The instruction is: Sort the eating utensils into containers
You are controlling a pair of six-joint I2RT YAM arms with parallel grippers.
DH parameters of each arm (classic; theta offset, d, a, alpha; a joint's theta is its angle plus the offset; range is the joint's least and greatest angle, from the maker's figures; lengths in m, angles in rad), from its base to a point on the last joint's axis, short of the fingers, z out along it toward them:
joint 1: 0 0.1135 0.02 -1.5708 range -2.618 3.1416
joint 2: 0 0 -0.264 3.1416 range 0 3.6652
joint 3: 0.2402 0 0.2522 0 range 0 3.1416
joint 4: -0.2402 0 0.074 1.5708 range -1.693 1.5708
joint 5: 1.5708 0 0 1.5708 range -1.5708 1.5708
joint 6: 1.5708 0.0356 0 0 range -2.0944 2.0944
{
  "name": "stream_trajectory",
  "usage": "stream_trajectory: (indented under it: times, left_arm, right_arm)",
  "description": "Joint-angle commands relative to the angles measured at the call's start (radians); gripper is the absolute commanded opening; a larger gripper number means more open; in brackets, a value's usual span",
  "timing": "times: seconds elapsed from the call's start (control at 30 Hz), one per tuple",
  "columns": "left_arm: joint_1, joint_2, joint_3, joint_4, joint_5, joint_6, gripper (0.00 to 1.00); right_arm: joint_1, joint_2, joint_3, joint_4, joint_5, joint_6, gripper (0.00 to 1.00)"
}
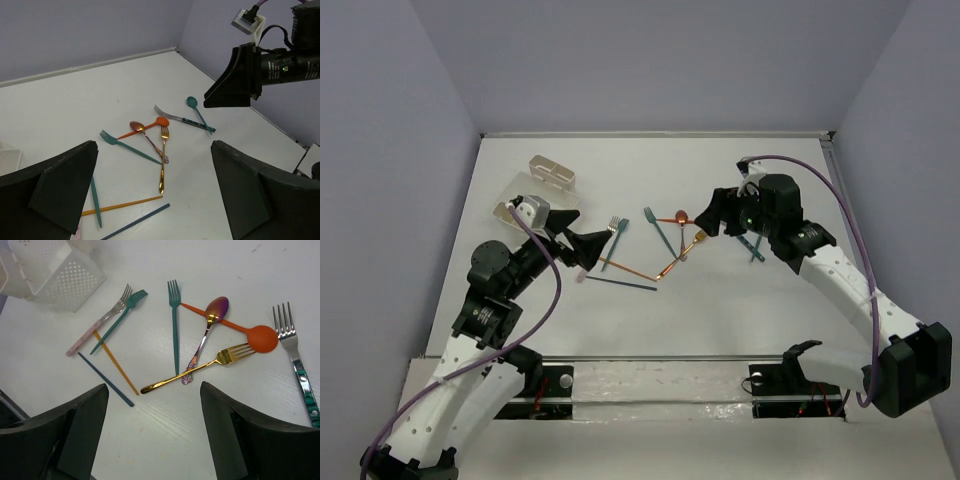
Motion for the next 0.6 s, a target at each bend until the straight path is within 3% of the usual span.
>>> stream_trajectory:
  times: [0.0, 0.33, 0.47, 0.53, 0.57]
  left_arm:
    - [0.003, 0.011, 0.039, 0.049, 0.015, -0.006, 0.99]
    - [0.003, 0.100, 0.053, 0.049, -0.043, -0.065, 0.99]
    - [0.003, 0.178, 0.055, 0.075, 0.003, -0.161, 0.99]
    - [0.003, 0.215, 0.047, 0.106, 0.024, -0.209, 0.89]
    - [0.003, 0.228, 0.036, 0.136, 0.027, -0.230, 0.74]
  right_arm:
    - [0.006, -0.011, 0.048, 0.004, 0.056, -0.031, 0.80]
    - [0.006, 0.020, -0.012, 0.114, 0.041, -0.005, 0.75]
    - [0.006, 0.020, -0.056, 0.180, 0.044, 0.004, 0.74]
    - [0.006, 0.017, -0.079, 0.208, 0.051, 0.006, 0.74]
    - [0.006, 0.012, -0.099, 0.228, 0.069, 0.012, 0.74]
